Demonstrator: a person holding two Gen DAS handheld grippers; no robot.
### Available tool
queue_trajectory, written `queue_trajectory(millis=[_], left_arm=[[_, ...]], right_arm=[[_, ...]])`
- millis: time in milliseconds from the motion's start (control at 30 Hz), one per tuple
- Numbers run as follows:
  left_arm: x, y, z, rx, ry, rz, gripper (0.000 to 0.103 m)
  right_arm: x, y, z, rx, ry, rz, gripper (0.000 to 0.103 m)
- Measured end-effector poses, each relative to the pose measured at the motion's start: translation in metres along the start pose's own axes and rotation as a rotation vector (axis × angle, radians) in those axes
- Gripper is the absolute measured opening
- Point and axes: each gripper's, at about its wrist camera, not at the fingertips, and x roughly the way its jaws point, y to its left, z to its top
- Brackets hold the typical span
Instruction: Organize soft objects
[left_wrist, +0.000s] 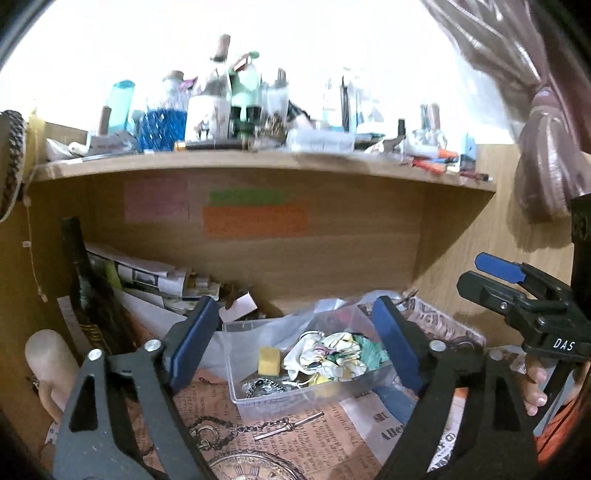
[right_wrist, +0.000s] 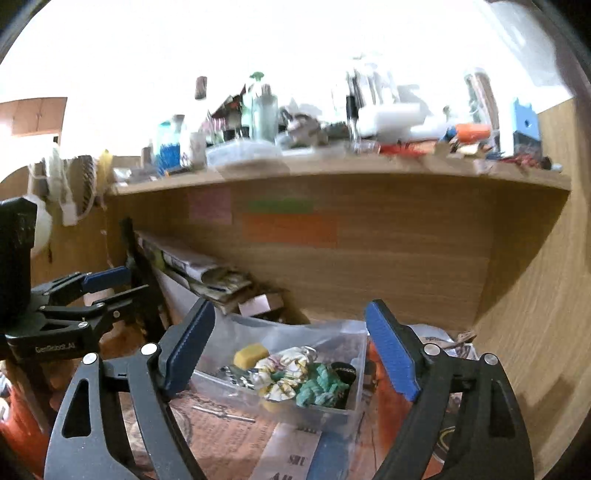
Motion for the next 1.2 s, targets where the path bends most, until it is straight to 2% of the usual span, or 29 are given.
queue_trajectory(millis=[67,200,500,1200], left_arm=[[-0.010,-0.002,0.000,0.002,-0.021,0.011,0.095],[-0.023,-0.005,-0.003,-0.004,-0.043,0.026,0.100],[-0.033,-0.010,-0.007,0.002,-0.046,0.021,0.102],[-0.033,-0.009,-0.010,-0.013,-0.042,0.022,0.103]], right_arm=[[-0.007,0.002,0.000,0.002,-0.014,-0.001,0.086],[-0.016,0.006,-0.002,0.016,-0.030,0.000,0.102],[-0.034,0.012,-0.009,0.023,-0.051,-0.024,0.103],[-0.037,0.015,-0.011,0.017,-0.056,-0.029,0.103]])
